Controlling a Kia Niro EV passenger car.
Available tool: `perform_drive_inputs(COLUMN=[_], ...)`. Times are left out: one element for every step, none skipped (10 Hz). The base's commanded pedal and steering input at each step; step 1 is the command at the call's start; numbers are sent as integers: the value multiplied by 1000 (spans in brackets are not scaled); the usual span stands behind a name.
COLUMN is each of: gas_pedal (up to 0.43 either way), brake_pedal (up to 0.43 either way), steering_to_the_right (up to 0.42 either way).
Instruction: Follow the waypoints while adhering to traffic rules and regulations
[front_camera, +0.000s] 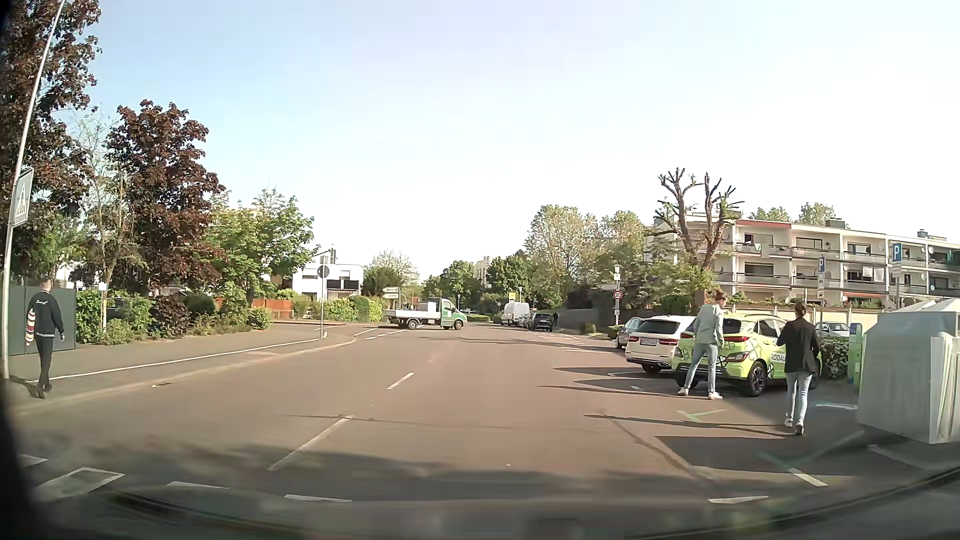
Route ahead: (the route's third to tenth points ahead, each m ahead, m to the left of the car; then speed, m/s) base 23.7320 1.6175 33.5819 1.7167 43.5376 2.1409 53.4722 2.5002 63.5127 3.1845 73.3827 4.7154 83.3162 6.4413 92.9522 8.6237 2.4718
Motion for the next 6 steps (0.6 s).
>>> perform_drive_inputs(gas_pedal=[260, 260, 268, 268, 268, 280], brake_pedal=[30, 30, 30, 30, 30, 30], steering_to_the_right=[-15, -15, -15, -15, -15, -15])
